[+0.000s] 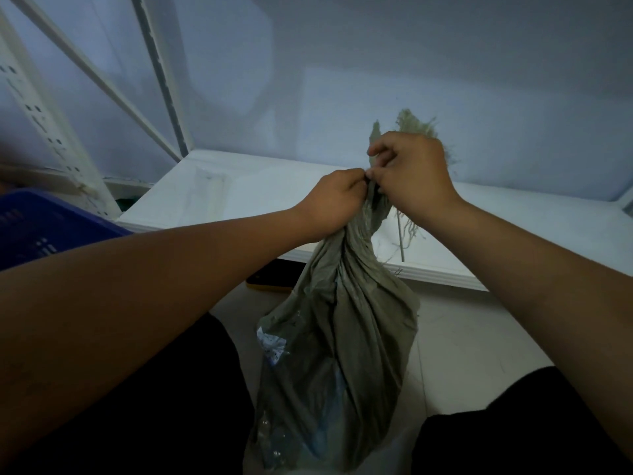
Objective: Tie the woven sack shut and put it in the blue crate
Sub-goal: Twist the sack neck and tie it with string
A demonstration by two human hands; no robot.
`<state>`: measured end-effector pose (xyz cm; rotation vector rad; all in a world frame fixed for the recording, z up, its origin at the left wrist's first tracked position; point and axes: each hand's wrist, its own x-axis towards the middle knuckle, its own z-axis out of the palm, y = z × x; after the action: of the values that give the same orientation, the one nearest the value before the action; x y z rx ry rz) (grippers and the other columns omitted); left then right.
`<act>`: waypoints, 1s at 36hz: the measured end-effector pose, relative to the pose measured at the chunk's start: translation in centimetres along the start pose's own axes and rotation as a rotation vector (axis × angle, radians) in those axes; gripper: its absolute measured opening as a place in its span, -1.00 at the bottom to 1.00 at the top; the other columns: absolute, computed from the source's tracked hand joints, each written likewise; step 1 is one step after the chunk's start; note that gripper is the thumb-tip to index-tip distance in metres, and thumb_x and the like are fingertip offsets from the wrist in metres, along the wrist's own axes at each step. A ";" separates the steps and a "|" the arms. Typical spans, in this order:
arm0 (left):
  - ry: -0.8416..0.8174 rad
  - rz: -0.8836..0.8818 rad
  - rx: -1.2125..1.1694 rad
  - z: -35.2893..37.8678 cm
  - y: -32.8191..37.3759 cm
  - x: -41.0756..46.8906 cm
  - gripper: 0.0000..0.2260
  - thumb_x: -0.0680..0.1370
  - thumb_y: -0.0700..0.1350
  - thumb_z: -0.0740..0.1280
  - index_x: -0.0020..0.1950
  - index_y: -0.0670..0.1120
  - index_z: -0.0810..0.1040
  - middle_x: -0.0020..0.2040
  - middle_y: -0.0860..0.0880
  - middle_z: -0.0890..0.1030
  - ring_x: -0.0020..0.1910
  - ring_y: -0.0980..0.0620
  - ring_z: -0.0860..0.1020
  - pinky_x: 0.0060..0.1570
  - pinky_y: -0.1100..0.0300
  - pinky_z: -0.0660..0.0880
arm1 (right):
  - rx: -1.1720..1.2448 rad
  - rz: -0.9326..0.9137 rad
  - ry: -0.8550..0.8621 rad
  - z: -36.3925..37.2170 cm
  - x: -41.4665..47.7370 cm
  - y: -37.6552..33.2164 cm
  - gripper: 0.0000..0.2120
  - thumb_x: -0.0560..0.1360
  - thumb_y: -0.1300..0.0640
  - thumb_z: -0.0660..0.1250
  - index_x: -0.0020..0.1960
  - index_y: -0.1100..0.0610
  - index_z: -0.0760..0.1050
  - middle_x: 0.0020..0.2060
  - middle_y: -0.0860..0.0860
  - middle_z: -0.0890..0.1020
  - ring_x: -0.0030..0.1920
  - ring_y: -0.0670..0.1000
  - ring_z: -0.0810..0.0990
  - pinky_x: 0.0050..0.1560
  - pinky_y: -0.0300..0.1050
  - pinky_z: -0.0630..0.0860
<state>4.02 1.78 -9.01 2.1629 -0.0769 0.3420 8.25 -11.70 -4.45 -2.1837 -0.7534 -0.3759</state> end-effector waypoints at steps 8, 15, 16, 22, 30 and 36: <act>0.060 -0.323 -0.466 -0.3 0.9 0.3 -0.73 0.62 0.01 0.20 -0.09 -0.16 0.53 -0.24 -0.17 0.52 -0.28 -0.07 0.48 -0.23 0.05 0.42 | -0.037 -0.003 0.033 0.3 0.1 -0.3 -0.77 0.46 0.33 0.32 0.03 0.13 0.67 -0.18 -0.01 0.66 -0.21 -0.13 0.58 -0.07 -0.29 0.56; 0.114 -0.400 -0.462 0.0 0.0 1.1 -0.72 0.51 -0.06 0.18 -0.04 -0.22 0.59 -0.16 -0.21 0.57 -0.23 -0.10 0.49 -0.20 0.02 0.43 | 0.279 0.268 0.043 0.7 1.0 0.7 -0.73 0.45 0.39 0.27 -0.13 0.06 0.60 -0.14 0.10 0.68 -0.12 0.09 0.70 -0.12 0.03 0.69; 0.122 -0.405 -0.449 -0.1 -0.1 1.2 -0.69 0.50 -0.08 0.17 -0.04 -0.29 0.58 -0.16 -0.20 0.57 -0.23 -0.09 0.49 -0.20 0.03 0.43 | 0.295 0.295 0.068 0.5 1.2 0.8 -0.72 0.45 0.39 0.27 -0.16 0.03 0.58 -0.14 0.10 0.66 -0.12 0.10 0.70 -0.14 0.01 0.69; 0.109 -0.265 -0.312 -0.1 -0.6 1.4 -0.50 0.53 0.10 0.19 -0.07 -0.38 0.53 -0.15 -0.32 0.61 -0.23 -0.08 0.56 -0.02 -0.10 0.60 | 0.259 0.517 0.063 -0.4 1.5 1.9 -0.84 0.37 0.02 0.43 -0.20 0.08 0.50 -0.23 -0.01 0.54 -0.12 0.05 0.58 -0.03 0.14 0.64; -0.079 -0.161 -0.198 0.7 1.5 -0.5 -0.64 0.68 -0.11 0.14 -0.18 -0.23 0.59 -0.24 -0.12 0.63 -0.27 -0.03 0.64 -0.13 0.10 0.63 | 0.509 0.690 -0.477 -1.4 0.0 2.3 -0.54 0.41 -0.22 0.46 0.14 0.07 0.65 0.04 0.07 0.72 0.07 0.15 0.68 0.18 0.09 0.56; -0.144 -0.195 -0.055 0.9 1.0 -0.7 -0.61 0.69 -0.06 0.16 -0.22 -0.25 0.55 -0.19 -0.16 0.63 -0.22 -0.02 0.58 -0.30 0.33 0.48 | 0.700 0.631 -0.173 -0.8 0.6 2.2 -0.70 0.45 0.28 0.45 0.18 0.25 0.60 -0.06 0.13 0.74 -0.06 0.18 0.73 0.06 0.11 0.64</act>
<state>3.32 0.43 -8.90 2.1168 0.0426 0.0712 10.05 -13.18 -4.89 -1.6627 -0.1919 0.3587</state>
